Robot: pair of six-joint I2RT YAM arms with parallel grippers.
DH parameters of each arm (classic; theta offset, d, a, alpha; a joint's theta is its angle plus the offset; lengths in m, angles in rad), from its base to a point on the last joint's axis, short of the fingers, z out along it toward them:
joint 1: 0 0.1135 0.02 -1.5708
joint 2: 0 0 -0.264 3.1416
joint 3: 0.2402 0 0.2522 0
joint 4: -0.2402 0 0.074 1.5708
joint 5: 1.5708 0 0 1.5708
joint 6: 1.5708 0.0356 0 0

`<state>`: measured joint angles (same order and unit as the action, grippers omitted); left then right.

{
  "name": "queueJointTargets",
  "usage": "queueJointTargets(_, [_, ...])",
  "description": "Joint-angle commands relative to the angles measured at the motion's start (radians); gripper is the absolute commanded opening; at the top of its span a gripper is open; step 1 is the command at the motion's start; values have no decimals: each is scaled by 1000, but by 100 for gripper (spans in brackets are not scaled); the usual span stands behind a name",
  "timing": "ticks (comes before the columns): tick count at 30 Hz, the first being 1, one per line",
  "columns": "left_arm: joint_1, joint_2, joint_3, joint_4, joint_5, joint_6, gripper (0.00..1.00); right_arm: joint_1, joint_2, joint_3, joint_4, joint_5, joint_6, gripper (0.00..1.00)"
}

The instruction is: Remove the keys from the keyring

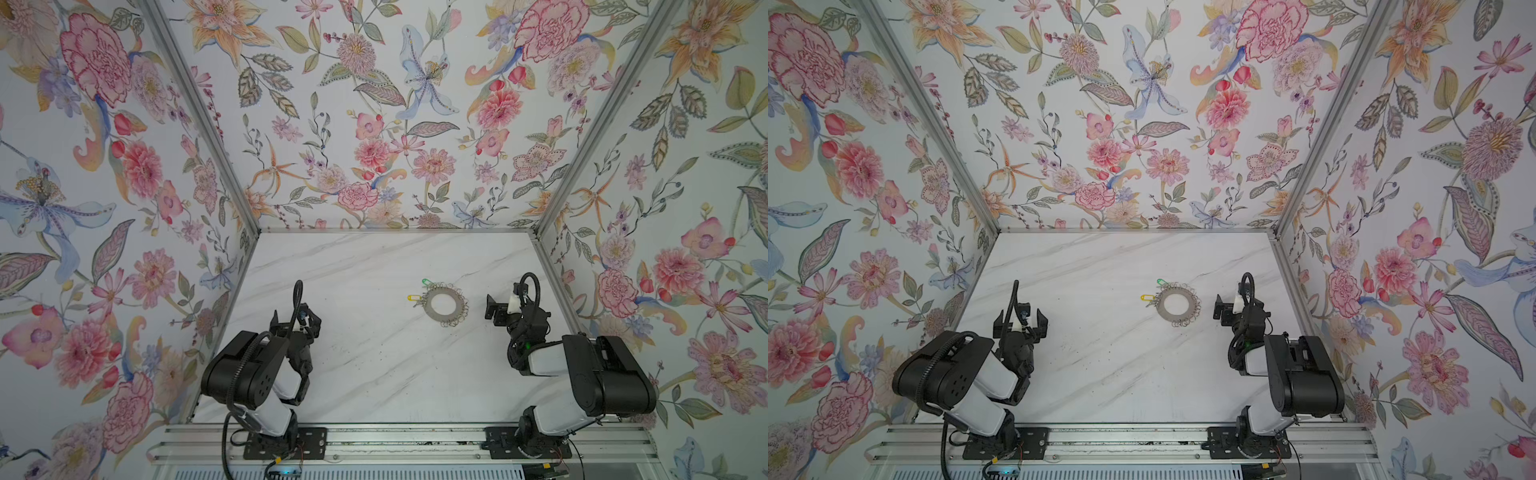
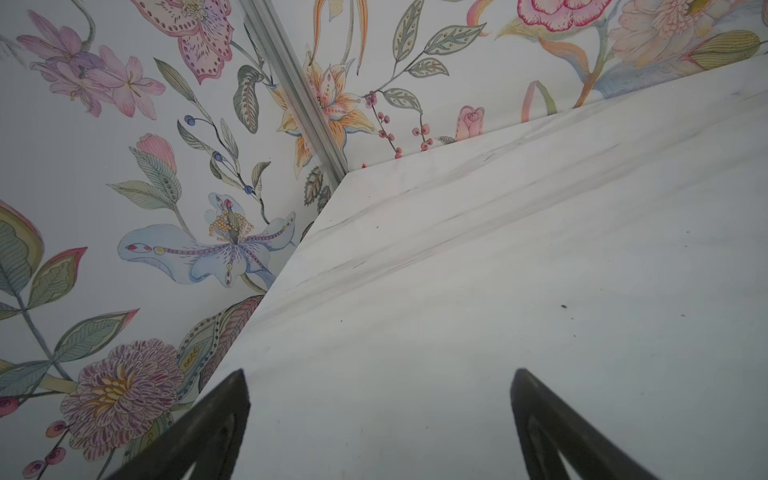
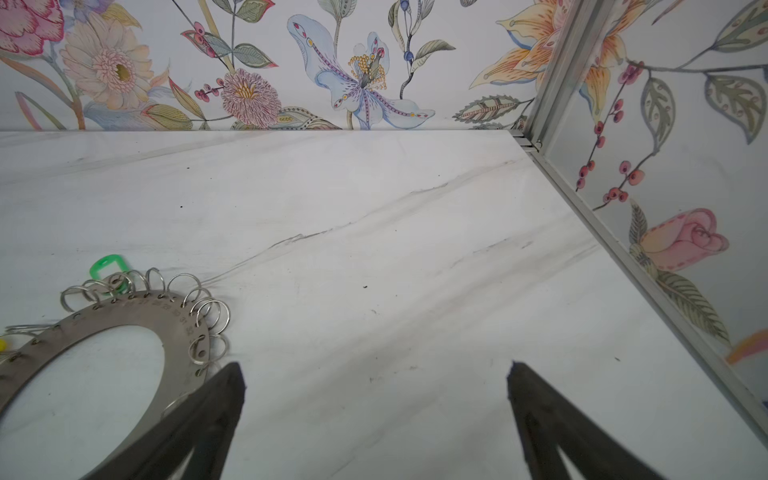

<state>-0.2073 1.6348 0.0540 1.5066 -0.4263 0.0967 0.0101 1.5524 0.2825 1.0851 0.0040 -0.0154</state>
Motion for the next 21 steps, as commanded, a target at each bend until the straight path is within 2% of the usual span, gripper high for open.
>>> queueJointTargets(1, [9, 10, 7, 258, 3, -14, 99, 1, -9, 19, 1, -8, -18, 99])
queueJointTargets(21, [9, 8, 11, 252, 4, -12, 99, 18, -9, 15, 6, 22, -28, 99])
